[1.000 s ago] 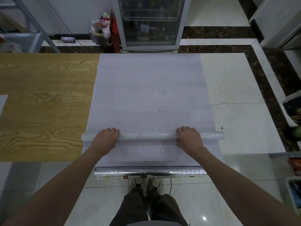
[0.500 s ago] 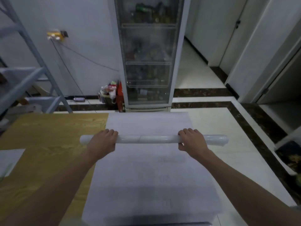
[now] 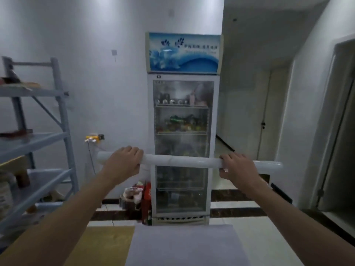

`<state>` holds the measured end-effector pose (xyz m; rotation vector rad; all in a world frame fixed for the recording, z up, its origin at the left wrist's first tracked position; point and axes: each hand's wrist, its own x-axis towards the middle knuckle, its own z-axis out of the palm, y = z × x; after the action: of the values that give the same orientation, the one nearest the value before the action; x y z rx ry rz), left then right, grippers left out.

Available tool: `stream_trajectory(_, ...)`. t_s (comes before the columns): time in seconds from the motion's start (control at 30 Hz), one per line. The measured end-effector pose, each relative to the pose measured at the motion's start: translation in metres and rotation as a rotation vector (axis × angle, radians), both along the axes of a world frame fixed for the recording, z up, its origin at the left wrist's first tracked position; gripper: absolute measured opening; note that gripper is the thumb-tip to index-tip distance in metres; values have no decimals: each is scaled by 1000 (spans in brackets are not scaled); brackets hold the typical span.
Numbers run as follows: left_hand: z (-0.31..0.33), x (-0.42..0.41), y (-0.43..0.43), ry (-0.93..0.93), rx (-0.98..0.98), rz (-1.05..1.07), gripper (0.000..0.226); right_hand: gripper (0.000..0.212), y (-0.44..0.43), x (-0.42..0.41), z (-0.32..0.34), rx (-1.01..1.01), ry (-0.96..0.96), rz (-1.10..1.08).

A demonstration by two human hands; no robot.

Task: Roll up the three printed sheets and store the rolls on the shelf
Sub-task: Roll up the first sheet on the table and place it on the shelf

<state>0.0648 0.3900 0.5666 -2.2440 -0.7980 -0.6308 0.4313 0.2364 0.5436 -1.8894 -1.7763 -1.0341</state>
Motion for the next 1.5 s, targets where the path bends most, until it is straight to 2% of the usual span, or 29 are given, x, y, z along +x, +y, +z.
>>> stream_trajectory(0.17,71,-10,2,-53,143,-4,29,36,3,-11,76,166,-86,39)
stream_trajectory(0.3,105,-20,8,-65,232,-13,24,43,4,-21,112,252,-142,48)
stream_trajectory(0.7,114,-41,6,-88,291,-95,21,39,-5,-36,126,263,-198,52)
stream_trajectory(0.93,112,-33,12,-121,260,-168,29,31,-24,-36,129,133,-187,-75)
stream_trajectory(1.2,97,41,6,-150,217,-361,37,22,-87,-3,131,50,-215,-301)
stream_trajectory(1.5,97,203,-57,-154,184,-586,38,45,-232,66,127,29,-148,-569)
